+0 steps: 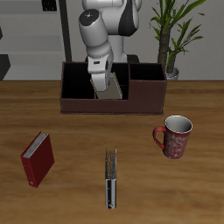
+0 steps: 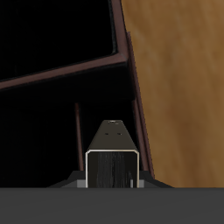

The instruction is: Place the yellow book into the back desk caddy's front compartment and place the red mug into the back desk caddy's right compartment

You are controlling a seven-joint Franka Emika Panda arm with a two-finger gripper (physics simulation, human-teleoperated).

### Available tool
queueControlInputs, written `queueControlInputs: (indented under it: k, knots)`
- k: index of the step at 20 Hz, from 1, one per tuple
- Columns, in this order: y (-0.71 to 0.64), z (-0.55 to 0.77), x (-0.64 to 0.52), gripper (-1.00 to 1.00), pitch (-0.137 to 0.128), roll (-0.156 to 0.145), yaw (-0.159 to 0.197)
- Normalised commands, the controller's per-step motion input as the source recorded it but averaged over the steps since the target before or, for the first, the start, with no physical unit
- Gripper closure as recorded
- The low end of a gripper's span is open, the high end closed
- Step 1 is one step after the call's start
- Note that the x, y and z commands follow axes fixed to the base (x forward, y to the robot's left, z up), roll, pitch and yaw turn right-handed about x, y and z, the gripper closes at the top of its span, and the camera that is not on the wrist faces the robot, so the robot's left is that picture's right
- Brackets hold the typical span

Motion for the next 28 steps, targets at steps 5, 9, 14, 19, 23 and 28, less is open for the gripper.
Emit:
queueControlInputs:
  k: [5,9,14,19,23,28]
  knots:
    - [-0.02,0.01,-0.01,-1.00,0.007,-0.005,-0.024]
    - [0.00,0.07,-0.02,-1.00,-0.013,0.000,-0.004]
    - [0.07,0.29,-0.04,-1.00,-0.052,0.017,-0.043]
    - [-0.06,0.44,0.05,-1.00,-0.091,-0.013,-0.087]
    - [-0.25,0.34,0.15,-1.00,-0.071,-0.066,-0.209]
    - [-0.25,0.20,0.19,-1.00,-0.042,-0.068,-0.213]
